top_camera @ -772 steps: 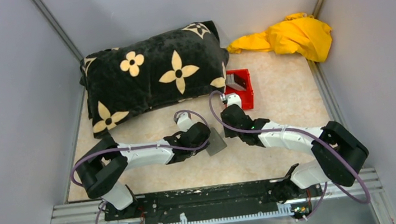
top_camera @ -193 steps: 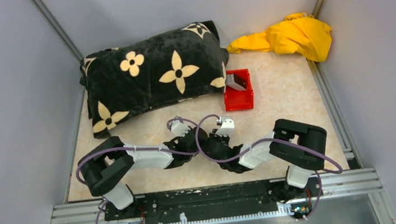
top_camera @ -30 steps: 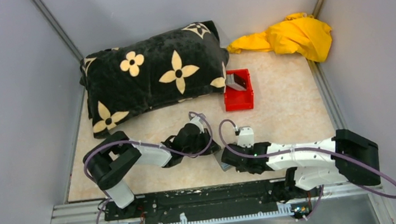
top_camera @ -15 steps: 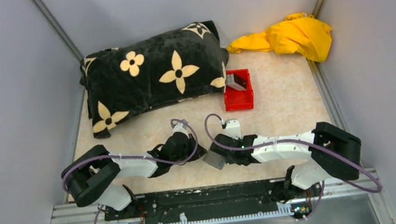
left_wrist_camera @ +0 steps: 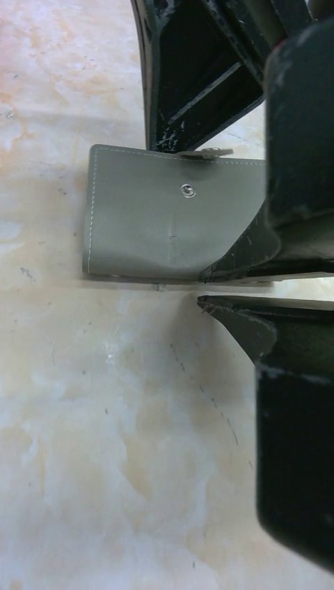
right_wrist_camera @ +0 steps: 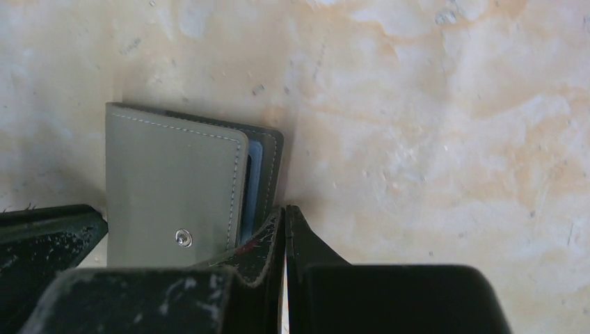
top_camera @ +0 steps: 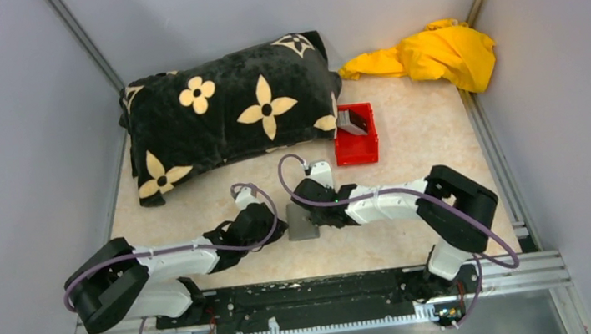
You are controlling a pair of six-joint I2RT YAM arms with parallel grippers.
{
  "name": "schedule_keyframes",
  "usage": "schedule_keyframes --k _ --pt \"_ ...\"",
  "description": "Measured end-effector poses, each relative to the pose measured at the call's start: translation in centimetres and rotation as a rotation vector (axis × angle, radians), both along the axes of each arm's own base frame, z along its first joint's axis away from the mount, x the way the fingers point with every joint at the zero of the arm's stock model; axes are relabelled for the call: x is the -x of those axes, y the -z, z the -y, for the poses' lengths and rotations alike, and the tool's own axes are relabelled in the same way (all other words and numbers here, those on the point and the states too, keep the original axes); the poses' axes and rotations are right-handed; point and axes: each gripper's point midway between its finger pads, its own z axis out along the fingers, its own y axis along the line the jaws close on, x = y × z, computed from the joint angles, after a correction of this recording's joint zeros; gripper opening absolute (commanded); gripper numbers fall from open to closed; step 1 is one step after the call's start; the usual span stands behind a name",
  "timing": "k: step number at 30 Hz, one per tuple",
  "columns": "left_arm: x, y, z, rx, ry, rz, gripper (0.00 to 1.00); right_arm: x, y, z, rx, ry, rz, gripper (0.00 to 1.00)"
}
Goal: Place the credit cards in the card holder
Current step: Adjust the card holder at the center of the board.
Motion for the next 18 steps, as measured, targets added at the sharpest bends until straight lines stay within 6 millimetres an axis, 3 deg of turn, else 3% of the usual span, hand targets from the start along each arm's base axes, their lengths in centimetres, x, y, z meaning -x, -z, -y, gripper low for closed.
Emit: schedule_keyframes --k 9,18 --pt "-0.2 -0.1 -1.3 -0.019 -0.057 -0.003 0.20 -2.7 -0.1 -2.4 0.009 -0.032 0.044 0.00" --pt "0.0 -0.5 -1.4 -0.004 -0.062 -0.003 0.21 -3.1 -0.5 -1.5 0.069 -0.061 0.079 0.23"
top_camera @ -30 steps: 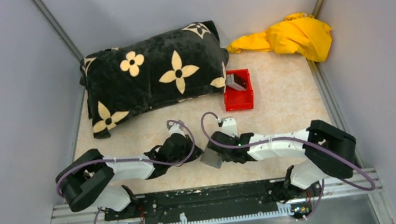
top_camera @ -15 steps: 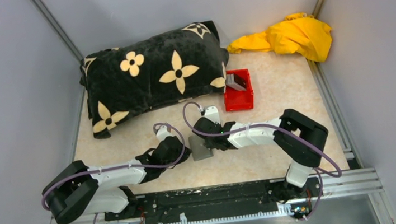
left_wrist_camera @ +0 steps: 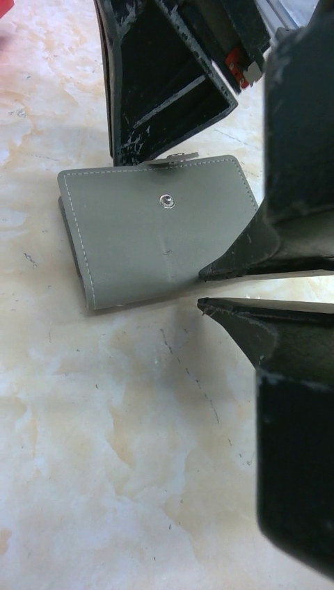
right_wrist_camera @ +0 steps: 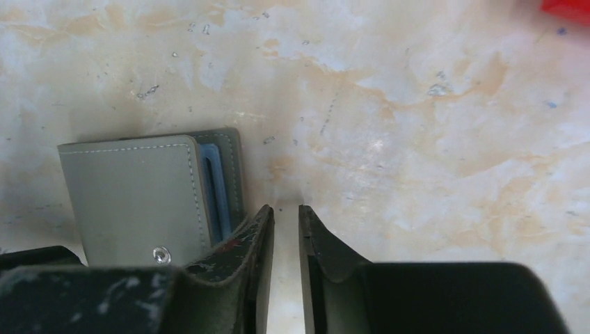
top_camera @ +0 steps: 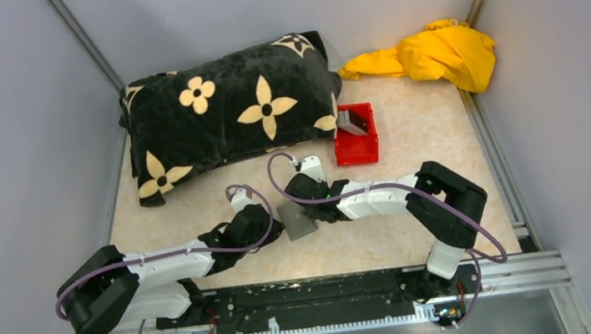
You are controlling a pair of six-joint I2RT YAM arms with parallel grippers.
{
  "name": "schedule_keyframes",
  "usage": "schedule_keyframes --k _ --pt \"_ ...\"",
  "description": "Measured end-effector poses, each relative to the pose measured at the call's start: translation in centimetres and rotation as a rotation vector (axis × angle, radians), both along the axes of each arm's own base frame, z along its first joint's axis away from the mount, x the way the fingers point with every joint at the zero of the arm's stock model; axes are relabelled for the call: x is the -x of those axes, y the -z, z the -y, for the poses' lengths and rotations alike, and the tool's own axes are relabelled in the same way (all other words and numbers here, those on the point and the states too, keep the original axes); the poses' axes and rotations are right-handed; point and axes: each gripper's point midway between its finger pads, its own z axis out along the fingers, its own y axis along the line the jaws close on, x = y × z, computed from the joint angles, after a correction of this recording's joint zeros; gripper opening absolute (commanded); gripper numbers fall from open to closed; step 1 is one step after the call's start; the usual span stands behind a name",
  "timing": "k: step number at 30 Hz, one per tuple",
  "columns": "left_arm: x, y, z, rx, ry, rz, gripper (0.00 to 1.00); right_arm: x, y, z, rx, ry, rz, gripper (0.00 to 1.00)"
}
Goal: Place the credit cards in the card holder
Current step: Adjust the card holder at the center of the board, then close the card holder at the center of the board.
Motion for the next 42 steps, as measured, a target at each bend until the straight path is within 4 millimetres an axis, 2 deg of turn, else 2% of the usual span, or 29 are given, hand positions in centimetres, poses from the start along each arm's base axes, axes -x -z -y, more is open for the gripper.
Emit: schedule_keyframes --k 5,13,21,25,28,33,42 --pt "0.0 -0.2 0.1 0.008 -0.003 0.001 0.21 -0.5 -2.3 1.1 0.035 -0.012 0.056 0.28" --pt "0.0 -0.2 0.1 0.012 -0.004 0.001 0.21 -0.9 -6.0 0.6 0.014 -0.051 0.118 0.30" --pt "0.0 -0.1 0.4 0.021 0.001 -0.004 0.21 1.3 -7.8 -2.3 -0.003 -0.149 0.132 0.32" --pt "0.0 -0.1 0.5 0.025 0.001 -0.004 0.21 1.9 -8.0 -3.3 0.001 -0.174 0.130 0.32" --pt "0.0 -0.1 0.5 0.026 0.002 -0.005 0.21 2.0 -7.4 -3.5 0.032 -0.180 0.116 0.32" --pt "0.1 0.0 0.4 0.027 0.002 -0.006 0.21 2.3 -6.3 -2.6 0.089 -0.178 0.090 0.32" --pt "0.1 0.1 0.4 0.028 0.002 -0.007 0.21 2.4 -5.9 -2.1 0.120 -0.177 0.081 0.29"
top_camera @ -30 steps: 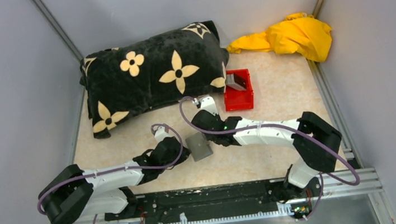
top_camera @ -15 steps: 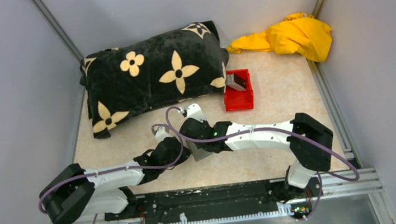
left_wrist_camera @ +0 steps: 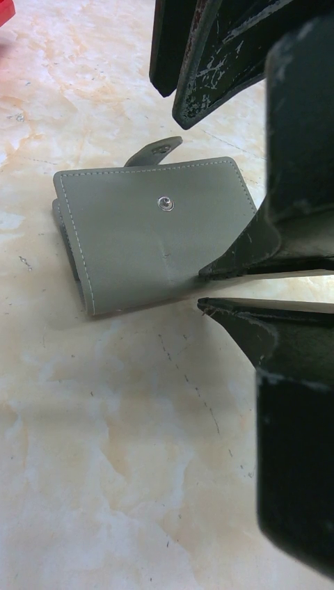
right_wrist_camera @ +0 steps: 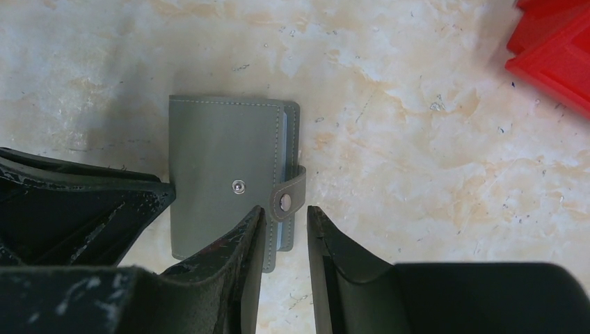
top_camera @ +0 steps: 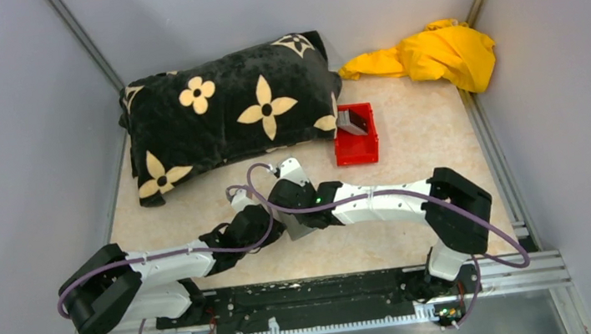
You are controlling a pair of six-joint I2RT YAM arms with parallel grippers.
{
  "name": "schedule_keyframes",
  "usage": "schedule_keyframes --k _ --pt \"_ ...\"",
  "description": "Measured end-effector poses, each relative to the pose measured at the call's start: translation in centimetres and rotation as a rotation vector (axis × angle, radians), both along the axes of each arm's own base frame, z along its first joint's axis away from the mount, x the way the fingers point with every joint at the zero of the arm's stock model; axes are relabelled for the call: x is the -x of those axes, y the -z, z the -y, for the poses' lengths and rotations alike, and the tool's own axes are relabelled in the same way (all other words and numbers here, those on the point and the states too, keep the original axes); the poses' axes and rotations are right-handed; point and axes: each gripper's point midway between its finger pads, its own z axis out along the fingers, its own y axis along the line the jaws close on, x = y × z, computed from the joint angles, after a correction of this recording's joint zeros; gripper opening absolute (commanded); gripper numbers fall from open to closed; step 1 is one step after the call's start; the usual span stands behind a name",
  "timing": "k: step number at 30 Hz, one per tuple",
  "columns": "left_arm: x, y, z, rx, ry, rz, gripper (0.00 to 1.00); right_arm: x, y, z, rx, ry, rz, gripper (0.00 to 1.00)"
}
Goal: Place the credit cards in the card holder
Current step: Close the card holder at the center of the board.
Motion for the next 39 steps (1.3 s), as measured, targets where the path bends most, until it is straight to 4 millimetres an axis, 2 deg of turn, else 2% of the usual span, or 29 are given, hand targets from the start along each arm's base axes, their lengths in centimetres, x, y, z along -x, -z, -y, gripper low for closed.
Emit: schedule_keyframes --k 12,20,39 --pt "0.1 0.1 0.0 0.002 0.000 -0.003 0.21 0.1 0.5 0.0 0.012 -0.004 -0.010 0.29" --pt "0.0 0.0 0.1 0.005 0.000 -0.002 0.21 0.5 2.5 0.1 0.064 -0.019 -0.040 0.29" --pt "0.1 0.2 0.2 0.016 0.002 -0.002 0.21 0.3 2.1 -0.3 0.060 -0.030 -0.031 0.29"
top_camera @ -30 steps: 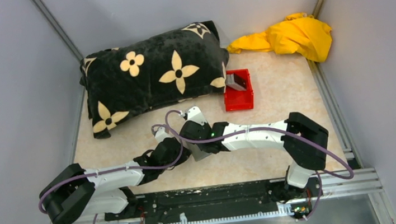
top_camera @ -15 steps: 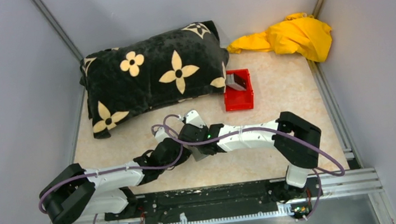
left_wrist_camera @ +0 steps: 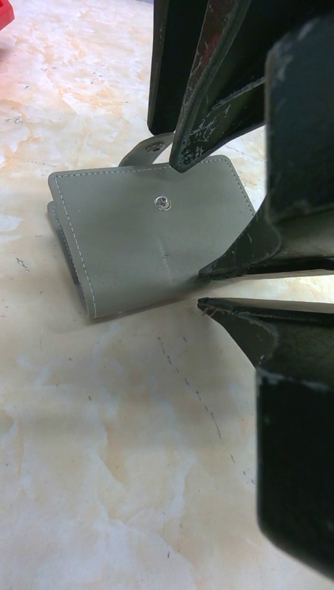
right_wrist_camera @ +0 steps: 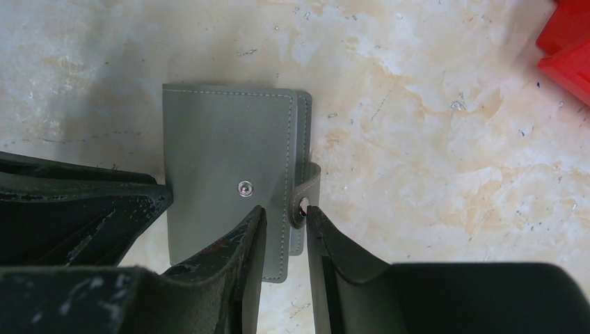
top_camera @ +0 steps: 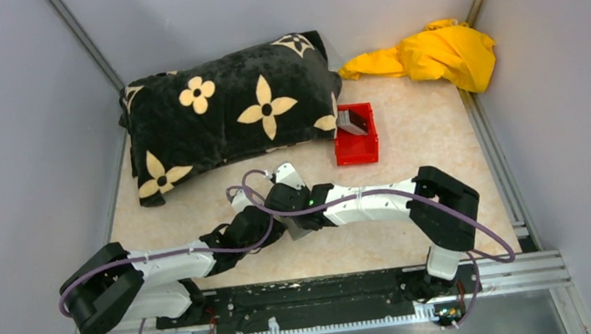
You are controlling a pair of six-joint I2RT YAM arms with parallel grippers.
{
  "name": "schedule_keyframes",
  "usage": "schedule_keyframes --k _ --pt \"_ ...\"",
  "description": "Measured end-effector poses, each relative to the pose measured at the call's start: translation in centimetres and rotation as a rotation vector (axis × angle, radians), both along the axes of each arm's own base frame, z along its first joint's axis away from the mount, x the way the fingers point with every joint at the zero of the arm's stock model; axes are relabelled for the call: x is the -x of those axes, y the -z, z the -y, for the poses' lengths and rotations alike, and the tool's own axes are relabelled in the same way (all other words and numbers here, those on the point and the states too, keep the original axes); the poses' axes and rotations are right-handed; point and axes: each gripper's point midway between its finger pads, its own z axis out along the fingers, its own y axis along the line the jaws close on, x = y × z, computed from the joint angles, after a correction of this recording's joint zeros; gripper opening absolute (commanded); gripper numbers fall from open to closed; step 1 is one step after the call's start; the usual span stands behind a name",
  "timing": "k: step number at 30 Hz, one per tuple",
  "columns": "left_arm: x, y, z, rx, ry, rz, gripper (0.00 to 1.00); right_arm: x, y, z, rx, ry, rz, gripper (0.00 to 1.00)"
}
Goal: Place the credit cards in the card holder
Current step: Close the card holder at the center of the board.
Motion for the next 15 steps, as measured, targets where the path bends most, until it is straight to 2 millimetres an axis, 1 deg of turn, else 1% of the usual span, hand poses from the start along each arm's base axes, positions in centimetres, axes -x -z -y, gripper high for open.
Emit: schedule_keyframes --k 7,15 --pt "0.00 0.00 0.06 0.004 0.000 -0.001 0.21 -0.05 -0.03 0.01 0.002 -0.001 0.003 0.25" --pt "0.01 0.07 0.08 0.006 -0.003 -0.005 0.21 -0.11 -0.07 0.03 0.003 0.000 0.007 0.15"
